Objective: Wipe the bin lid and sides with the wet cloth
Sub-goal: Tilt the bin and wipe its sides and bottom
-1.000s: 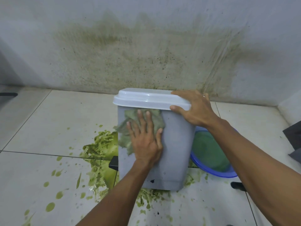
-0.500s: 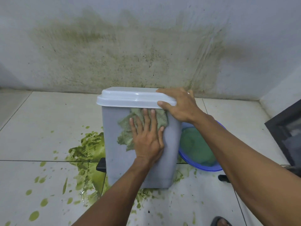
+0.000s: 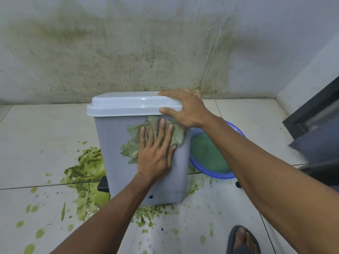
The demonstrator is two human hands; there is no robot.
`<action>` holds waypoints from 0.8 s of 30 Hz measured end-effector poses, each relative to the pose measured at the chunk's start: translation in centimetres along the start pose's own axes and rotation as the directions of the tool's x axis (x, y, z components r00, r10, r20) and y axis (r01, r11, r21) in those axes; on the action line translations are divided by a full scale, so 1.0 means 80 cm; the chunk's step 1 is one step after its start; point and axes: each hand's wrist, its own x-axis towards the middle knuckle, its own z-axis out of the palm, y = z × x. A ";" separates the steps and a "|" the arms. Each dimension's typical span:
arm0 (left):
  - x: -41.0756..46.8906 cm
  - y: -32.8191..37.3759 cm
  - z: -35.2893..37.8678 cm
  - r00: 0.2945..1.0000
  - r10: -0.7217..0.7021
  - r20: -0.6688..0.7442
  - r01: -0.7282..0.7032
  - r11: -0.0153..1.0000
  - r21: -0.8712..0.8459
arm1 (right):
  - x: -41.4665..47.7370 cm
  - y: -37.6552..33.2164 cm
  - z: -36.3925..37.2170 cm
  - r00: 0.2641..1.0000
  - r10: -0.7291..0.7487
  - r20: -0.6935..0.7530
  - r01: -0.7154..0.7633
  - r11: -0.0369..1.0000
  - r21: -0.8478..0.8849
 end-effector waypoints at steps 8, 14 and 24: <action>-0.084 0.003 0.017 0.728 0.606 0.321 -0.622 0.781 -0.066 | 0.001 -0.001 0.001 1.000 0.023 0.004 -0.023 1.000 0.019; -0.031 -0.060 -0.011 0.865 0.452 0.218 -0.470 0.882 0.036 | 0.003 -0.003 0.004 0.999 0.030 -0.020 -0.029 1.000 0.011; -0.099 0.002 0.022 0.640 0.653 0.404 -0.666 0.734 -0.133 | 0.007 0.001 0.006 0.999 0.031 -0.031 -0.030 0.999 0.015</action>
